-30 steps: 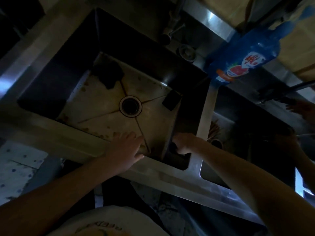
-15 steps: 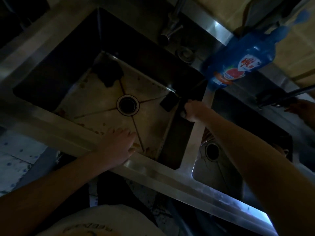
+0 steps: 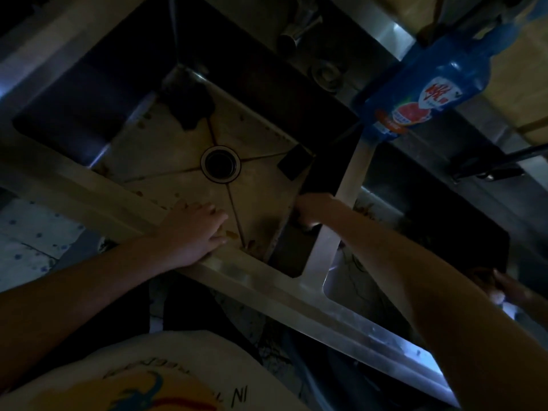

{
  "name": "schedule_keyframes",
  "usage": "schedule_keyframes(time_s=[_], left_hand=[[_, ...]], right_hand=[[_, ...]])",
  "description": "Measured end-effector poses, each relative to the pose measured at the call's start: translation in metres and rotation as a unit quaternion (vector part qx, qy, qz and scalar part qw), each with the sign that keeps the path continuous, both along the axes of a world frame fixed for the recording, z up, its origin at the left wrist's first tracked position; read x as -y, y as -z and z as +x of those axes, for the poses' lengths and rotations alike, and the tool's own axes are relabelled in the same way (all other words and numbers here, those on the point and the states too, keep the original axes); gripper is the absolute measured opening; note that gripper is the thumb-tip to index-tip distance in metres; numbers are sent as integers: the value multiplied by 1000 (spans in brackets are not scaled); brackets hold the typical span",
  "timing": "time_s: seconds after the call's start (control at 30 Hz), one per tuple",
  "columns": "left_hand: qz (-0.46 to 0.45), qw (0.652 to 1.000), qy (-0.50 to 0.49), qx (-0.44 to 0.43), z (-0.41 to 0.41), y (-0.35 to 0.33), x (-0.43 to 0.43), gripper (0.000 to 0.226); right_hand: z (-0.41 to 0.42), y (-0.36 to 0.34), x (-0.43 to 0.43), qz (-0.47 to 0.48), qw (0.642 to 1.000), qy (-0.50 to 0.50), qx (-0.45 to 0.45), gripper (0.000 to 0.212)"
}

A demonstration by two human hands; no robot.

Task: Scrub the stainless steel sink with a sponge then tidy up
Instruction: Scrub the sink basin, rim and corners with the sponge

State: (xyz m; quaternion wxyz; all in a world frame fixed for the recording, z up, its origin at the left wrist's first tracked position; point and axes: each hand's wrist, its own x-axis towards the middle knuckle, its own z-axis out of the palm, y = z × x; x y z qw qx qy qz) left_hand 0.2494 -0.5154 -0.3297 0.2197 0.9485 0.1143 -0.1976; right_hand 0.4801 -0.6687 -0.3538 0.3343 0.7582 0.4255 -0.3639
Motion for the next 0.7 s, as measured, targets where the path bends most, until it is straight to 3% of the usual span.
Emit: schedule_keyframes(time_s=[0.23, 0.4, 0.53, 0.7], left_hand=[[-37, 998, -11, -54, 3, 1, -1, 48], [-51, 998, -13, -31, 11, -5, -3, 48], [-38, 999, -3, 2, 21, -10, -5, 47], [-30, 999, 20, 28, 41, -18, -3, 44]], right_hand=[[79, -22, -16, 112, 980, 33, 164, 30], [44, -20, -10, 53, 997, 33, 44, 29], [-4, -23, 1, 18, 998, 14, -56, 15], [-12, -40, 18, 123, 991, 40, -27, 19]])
